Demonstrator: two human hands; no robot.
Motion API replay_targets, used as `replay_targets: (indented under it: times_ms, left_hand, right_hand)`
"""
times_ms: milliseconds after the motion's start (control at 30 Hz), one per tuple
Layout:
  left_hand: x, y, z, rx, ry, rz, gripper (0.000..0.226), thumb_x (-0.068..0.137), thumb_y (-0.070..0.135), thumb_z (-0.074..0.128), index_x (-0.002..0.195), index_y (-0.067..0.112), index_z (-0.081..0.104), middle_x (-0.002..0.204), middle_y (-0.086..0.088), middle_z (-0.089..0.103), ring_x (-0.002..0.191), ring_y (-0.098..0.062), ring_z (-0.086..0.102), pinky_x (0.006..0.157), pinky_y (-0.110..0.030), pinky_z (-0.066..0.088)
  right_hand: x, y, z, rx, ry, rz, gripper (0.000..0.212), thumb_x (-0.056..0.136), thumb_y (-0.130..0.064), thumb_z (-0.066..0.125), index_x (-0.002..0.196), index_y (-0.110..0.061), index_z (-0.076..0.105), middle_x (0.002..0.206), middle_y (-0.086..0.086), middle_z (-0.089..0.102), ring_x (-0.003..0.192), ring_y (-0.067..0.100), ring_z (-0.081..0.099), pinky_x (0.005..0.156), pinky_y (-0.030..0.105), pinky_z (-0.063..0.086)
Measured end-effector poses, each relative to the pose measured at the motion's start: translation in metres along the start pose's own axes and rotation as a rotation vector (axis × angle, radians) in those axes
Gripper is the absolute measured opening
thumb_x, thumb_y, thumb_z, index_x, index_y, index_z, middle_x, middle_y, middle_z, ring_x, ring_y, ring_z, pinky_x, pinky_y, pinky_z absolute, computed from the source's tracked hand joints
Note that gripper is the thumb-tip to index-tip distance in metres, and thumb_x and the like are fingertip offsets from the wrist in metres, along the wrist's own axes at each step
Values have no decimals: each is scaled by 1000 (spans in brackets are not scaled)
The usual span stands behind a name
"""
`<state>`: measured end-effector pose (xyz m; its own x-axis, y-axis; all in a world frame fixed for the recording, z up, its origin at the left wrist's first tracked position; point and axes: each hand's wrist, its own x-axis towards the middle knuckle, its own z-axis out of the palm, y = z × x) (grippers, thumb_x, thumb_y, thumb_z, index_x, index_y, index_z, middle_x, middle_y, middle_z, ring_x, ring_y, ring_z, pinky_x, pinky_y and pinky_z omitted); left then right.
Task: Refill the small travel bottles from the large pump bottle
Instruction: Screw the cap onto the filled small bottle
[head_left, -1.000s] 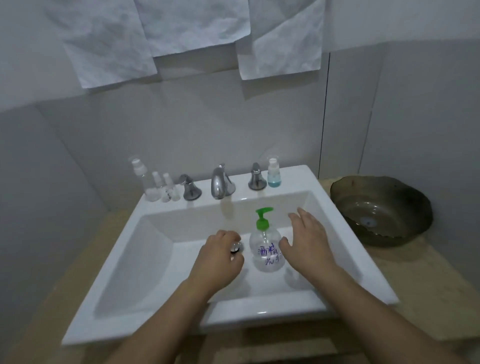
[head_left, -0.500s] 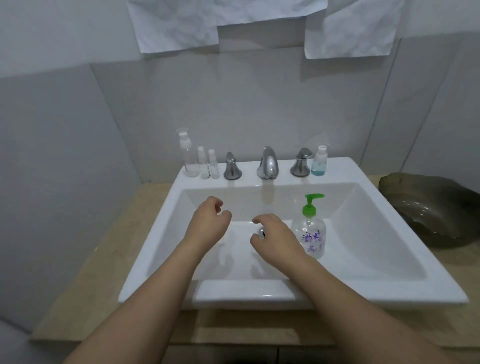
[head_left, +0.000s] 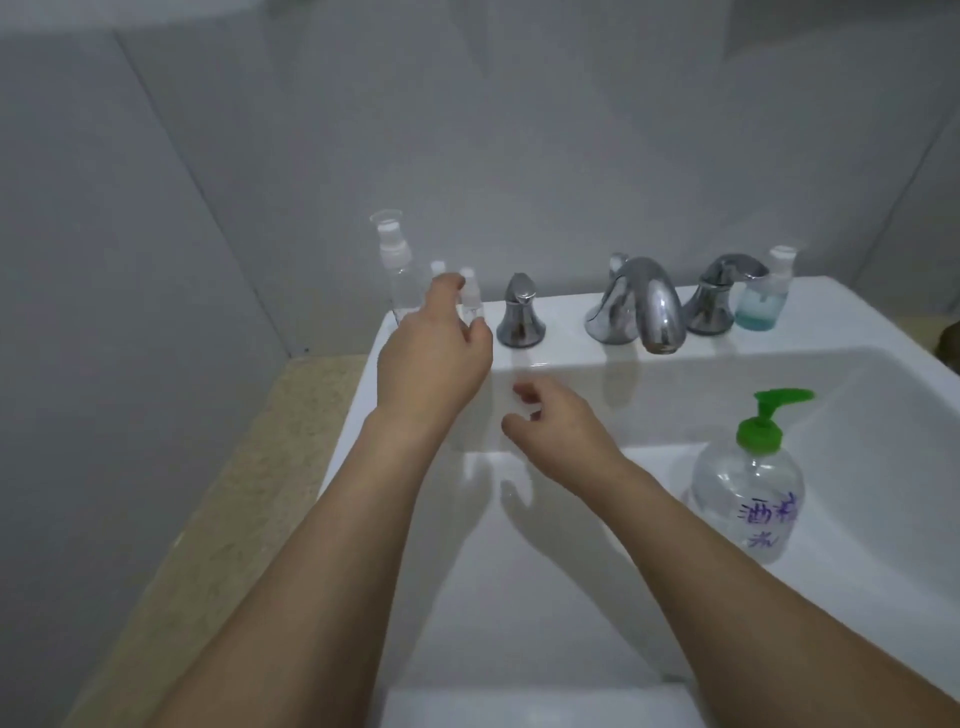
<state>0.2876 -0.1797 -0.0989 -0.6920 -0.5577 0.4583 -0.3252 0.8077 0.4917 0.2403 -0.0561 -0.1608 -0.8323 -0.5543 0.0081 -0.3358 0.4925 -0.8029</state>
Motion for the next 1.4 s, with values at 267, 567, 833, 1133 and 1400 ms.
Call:
replay_targets:
  times_ms: [267, 567, 833, 1133, 1400]
  left_hand:
    - [25, 6, 15, 166, 4, 102, 54, 91, 27, 42, 144, 21, 31, 79, -7, 66, 79, -35, 60, 69, -41, 52]
    - [26, 5, 24, 323, 35, 155, 49, 95, 20, 43, 143, 16, 35, 95, -13, 66, 84, -36, 61, 61, -33, 33]
    - [26, -2, 19, 73, -2, 213, 15, 95, 22, 46, 109, 18, 45, 73, -5, 61, 69, -35, 59, 62, -44, 50]
    - [-12, 1, -13, -289, -213, -44, 2, 95, 27, 52, 96, 26, 50, 62, 3, 70, 60, -15, 64, 61, -33, 52]
    - [-21, -26, -13, -442, -530, -164, 2, 96, 17, 52, 95, 18, 54, 60, -6, 69, 50, -16, 57, 55, -29, 47]
  right_hand:
    - [9, 16, 4, -187, -87, 18, 54, 87, -29, 54, 139, -18, 44, 141, 0, 45, 126, 16, 47, 103, 32, 40]
    - [13, 18, -2, -285, -117, 95, 51, 86, -33, 53, 134, -14, 47, 135, 6, 48, 118, 26, 51, 98, 37, 44]
    - [12, 15, -2, -297, -120, 108, 50, 87, -34, 52, 133, -15, 47, 134, 6, 48, 119, 26, 50, 97, 37, 43]
    - [11, 7, -11, -250, -83, 35, 49, 86, -34, 55, 131, -17, 48, 131, 2, 52, 118, 21, 51, 97, 36, 43]
    - [4, 0, -7, -203, -295, -84, 29, 90, -39, 56, 117, -26, 55, 103, -6, 61, 89, 13, 61, 75, 30, 51]
